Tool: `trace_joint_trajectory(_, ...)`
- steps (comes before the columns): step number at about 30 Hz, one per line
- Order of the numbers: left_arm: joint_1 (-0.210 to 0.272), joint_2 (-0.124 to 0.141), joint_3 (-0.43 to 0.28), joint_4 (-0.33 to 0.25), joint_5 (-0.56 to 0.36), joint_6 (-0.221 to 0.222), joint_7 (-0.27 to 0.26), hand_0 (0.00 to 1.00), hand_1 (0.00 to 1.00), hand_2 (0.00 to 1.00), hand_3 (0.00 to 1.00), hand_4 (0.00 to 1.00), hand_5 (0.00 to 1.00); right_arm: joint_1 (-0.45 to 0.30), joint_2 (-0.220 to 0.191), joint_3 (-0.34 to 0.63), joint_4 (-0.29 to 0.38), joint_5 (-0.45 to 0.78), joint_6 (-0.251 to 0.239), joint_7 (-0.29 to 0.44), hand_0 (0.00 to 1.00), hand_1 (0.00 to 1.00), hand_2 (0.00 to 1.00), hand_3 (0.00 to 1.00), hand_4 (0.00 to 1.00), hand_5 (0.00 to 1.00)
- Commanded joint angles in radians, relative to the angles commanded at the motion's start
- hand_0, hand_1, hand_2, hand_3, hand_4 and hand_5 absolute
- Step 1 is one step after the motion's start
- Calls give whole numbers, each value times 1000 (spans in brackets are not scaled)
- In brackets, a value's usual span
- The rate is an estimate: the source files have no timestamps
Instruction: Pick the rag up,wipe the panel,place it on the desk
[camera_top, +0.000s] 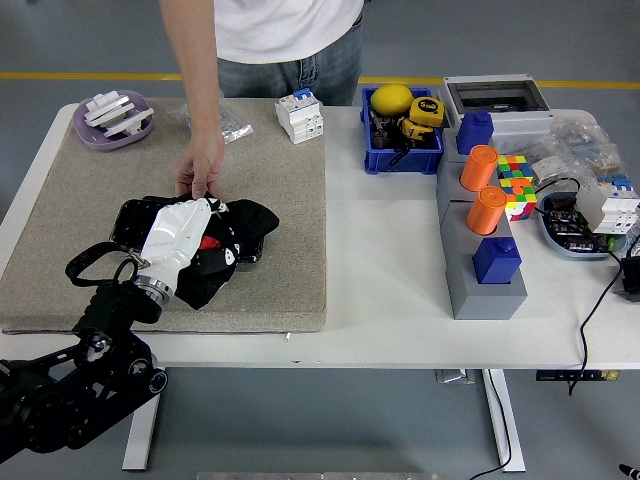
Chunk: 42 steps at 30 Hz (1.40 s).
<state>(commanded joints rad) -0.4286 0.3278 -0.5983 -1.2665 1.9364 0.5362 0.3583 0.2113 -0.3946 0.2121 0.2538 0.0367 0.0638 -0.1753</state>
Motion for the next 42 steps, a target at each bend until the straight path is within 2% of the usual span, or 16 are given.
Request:
trace_joint_trajectory(6,-12,-3,38,-17,1,-1,5,283,181,439,415,220,2,1,1,15,-1,-13,-2,-7,711,675,693,638,998,552)
trace_joint_trajectory(11,-10,-3,28,-5,-4,1,4,283,182,438,413,218,2,1,3,10,-1,-7,-1,-5,711,674,693,638,998,551)
trace_joint_trajectory(19,-12,7,-43,78,-24,7,-11,284,182,438,413,219,2,2,2,11,-1,-5,-2,-4,710,675,693,638,998,550)
trace_joint_trajectory(26,-7,4,-109,143,-32,16,-19,284,182,438,412,220,2,2,3,12,-1,-5,-2,-4,711,675,692,637,998,550)
trace_joint_trajectory(36,2,31,-209,223,-42,17,-28,284,182,438,413,221,2,3,3,11,-1,-3,-2,-4,712,675,693,637,998,549)
trace_joint_trajectory(42,10,41,-294,258,-39,15,-33,284,182,438,413,222,2,4,4,6,0,4,-1,-2,716,675,693,638,998,549)
